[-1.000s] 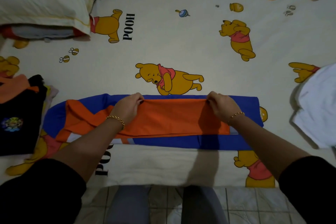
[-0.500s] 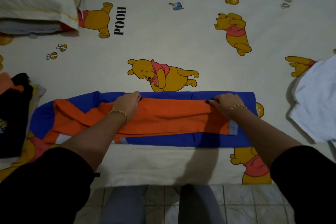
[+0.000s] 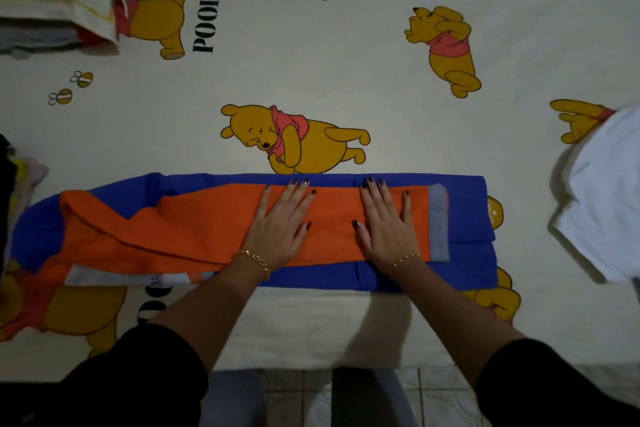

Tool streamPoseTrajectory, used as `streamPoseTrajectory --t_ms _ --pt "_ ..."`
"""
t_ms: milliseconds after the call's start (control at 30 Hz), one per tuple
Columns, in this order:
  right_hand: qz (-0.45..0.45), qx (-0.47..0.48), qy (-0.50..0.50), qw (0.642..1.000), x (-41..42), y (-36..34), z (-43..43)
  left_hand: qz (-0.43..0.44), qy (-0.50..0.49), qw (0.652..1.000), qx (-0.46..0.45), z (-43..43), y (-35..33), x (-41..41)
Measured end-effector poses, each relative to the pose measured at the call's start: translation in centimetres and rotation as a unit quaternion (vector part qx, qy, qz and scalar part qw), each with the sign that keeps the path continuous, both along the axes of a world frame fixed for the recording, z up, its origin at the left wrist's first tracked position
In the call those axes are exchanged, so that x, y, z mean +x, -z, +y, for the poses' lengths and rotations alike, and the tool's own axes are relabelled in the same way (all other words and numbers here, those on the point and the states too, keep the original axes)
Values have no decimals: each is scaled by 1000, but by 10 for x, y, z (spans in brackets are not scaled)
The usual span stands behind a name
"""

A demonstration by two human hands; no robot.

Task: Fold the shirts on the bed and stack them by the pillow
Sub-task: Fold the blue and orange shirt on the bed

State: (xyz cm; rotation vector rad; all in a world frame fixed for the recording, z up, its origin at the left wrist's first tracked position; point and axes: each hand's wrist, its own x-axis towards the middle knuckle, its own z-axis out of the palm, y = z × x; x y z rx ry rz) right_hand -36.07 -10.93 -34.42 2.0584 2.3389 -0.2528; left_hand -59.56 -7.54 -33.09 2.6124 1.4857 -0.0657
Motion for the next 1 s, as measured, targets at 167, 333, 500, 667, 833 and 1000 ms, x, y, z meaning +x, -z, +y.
streamPoseTrajectory --t_ms 167,333,500,667,833,1000 --pt "-35 -12 23 999 42 6 -4 17 -6 1000 -26 -2 16 6" --pt "50 7 295 954 74 -1 -17 35 -25 998 -47 -5 11 9" --pt "118 -54 485 865 82 -24 -16 20 -67 996 -60 -20 -5 21" --pt "211 -99 531 815 89 -42 -4 -101 -178 973 -107 -42 -26 40" --pt "225 -191 452 842 81 -74 8 -225 -228 938 -134 -53 -41 47" --pt "310 -167 288 891 18 -116 11 -349 -355 840 -217 -47 -65 51"
